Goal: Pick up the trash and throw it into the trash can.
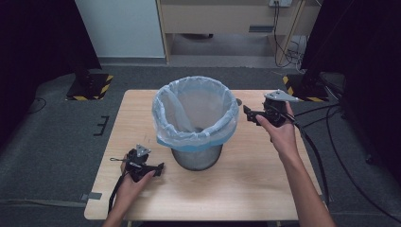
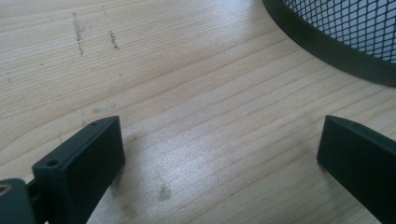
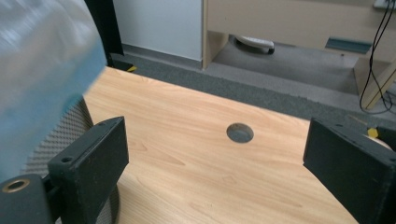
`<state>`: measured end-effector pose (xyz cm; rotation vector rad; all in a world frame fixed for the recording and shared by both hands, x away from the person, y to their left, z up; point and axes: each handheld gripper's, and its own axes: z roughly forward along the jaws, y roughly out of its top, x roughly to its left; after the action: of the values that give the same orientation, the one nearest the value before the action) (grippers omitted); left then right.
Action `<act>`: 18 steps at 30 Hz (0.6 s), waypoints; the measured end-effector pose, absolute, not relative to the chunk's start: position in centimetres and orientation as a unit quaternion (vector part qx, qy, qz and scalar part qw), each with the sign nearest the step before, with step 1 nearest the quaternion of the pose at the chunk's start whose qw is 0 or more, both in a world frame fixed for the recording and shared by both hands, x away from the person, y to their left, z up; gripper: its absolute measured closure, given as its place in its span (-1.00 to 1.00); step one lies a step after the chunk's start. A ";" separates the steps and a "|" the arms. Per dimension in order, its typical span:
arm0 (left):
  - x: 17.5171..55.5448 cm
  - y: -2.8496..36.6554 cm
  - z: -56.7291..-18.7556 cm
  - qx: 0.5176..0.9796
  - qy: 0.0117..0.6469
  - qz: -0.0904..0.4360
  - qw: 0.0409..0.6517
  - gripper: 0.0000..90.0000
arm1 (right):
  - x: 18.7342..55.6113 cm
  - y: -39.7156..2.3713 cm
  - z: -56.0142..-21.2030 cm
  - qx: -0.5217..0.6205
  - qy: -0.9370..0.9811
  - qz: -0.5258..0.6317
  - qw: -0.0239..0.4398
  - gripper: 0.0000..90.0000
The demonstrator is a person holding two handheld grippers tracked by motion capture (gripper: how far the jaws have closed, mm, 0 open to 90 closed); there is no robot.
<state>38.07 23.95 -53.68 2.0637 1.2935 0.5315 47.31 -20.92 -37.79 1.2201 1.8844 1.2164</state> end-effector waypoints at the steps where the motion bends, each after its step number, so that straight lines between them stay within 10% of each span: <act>1: 38.1 24.0 -53.7 0.785 0.492 0.202 0.319 -1.00 | 47.4 -20.9 -38.1 0.460 0.706 0.455 0.287 -0.85; 18: 38.1 24.0 -53.7 0.785 0.492 0.202 0.319 -1.00 | 48.5 -21.5 -43.7 0.491 0.718 0.424 0.253 -0.83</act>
<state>38.07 23.95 -53.68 2.0637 1.2934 0.5319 48.52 -21.49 -43.75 1.3346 1.9505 1.1529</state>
